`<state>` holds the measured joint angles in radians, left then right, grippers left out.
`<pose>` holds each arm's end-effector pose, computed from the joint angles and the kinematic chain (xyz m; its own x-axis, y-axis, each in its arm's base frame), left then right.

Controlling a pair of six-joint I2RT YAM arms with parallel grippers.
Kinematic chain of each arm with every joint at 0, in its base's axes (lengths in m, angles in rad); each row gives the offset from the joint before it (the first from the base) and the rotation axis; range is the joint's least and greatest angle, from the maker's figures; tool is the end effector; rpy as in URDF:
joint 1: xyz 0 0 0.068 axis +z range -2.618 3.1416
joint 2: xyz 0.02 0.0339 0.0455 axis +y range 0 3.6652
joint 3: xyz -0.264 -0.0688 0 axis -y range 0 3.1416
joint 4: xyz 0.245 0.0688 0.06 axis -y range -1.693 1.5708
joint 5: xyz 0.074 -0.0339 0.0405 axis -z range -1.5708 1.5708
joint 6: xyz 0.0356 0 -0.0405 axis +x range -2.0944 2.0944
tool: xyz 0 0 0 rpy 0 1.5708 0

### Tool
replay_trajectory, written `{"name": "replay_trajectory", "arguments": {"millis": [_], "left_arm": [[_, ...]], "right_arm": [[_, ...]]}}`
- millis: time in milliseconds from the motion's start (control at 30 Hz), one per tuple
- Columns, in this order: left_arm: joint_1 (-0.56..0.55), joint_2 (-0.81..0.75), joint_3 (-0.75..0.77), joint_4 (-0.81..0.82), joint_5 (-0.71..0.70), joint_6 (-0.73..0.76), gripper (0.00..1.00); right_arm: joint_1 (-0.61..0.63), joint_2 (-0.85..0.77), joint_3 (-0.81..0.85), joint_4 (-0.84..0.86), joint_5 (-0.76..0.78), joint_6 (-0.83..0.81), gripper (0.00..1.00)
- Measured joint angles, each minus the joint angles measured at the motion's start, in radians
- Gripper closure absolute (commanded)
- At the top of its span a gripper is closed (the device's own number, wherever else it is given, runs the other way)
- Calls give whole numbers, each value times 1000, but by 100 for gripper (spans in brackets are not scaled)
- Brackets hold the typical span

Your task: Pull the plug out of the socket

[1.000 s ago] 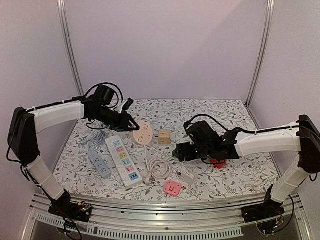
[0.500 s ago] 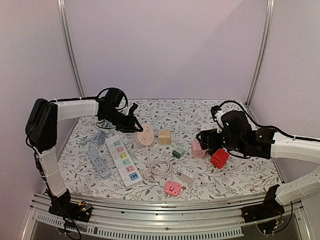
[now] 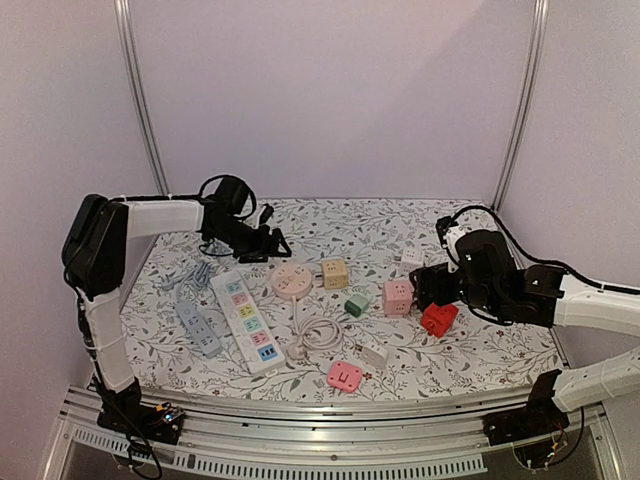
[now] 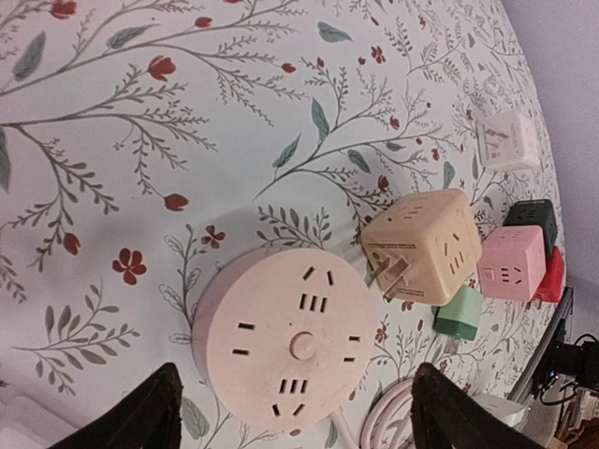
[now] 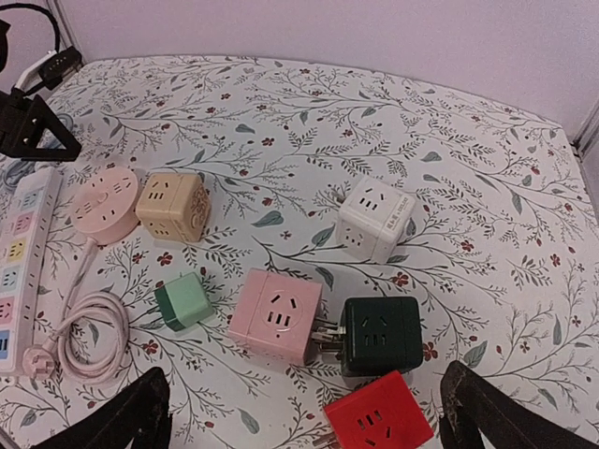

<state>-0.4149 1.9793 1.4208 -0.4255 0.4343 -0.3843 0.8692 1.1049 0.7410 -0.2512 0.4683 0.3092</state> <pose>0.3813 -0.1843 0.1883 -0.9235 0.0351 -0.3819 0.2510 0.8084 -0.5324 0.1660 0.1715 0.2572 -0.4898 -0.1589 -0.8572 -0.3093 0.9510 0.0004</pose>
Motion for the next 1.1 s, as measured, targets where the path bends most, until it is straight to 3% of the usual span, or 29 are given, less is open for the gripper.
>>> {"name": "replay_trajectory", "arguments": {"millis": [233,467,833,1100], "left_arm": [[5,-70,-40,35,-111,15,7],[111,-315,-212,230,-196,24,4],[432,-602,-634,661,-285,-9,2],[446,-819,-944,943,-425,64,0]], "right_arm": [[-31,-10,0,-4,30,-22,1],[-257,8,-5,12,-18,-27,1],[-734,-40,-49,64,-227,-9,1],[-780,-146,-256,268,-241,-39,1]]}}
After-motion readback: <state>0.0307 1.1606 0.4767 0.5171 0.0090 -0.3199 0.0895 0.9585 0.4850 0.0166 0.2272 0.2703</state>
